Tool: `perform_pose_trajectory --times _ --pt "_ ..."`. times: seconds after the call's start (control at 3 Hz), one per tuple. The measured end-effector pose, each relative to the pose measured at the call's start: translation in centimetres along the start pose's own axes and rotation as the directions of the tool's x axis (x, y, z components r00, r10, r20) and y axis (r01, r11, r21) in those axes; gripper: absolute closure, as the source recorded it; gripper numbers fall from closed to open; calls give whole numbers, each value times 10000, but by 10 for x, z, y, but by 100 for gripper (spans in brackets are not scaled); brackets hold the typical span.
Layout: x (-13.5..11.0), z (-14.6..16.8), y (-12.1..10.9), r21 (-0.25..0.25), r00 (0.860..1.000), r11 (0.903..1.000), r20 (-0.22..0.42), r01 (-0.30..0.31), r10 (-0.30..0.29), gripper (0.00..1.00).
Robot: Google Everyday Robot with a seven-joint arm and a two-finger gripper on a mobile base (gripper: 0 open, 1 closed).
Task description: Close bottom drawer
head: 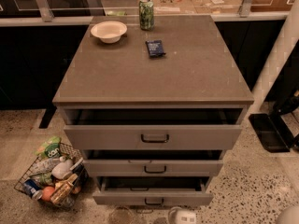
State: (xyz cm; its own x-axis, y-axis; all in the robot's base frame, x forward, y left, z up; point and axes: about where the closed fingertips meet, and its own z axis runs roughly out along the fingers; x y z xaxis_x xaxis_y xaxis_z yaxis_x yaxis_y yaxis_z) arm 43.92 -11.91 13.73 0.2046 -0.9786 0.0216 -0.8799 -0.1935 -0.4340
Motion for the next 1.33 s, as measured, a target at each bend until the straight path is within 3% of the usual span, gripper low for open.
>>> perform_pose_trajectory --times 1.0,1.33 --pt "-1 2 3 23 9998 9998 -9 -209 209 100" --pt "2 17 -20 215 9999 9997 126 99 -102 100"
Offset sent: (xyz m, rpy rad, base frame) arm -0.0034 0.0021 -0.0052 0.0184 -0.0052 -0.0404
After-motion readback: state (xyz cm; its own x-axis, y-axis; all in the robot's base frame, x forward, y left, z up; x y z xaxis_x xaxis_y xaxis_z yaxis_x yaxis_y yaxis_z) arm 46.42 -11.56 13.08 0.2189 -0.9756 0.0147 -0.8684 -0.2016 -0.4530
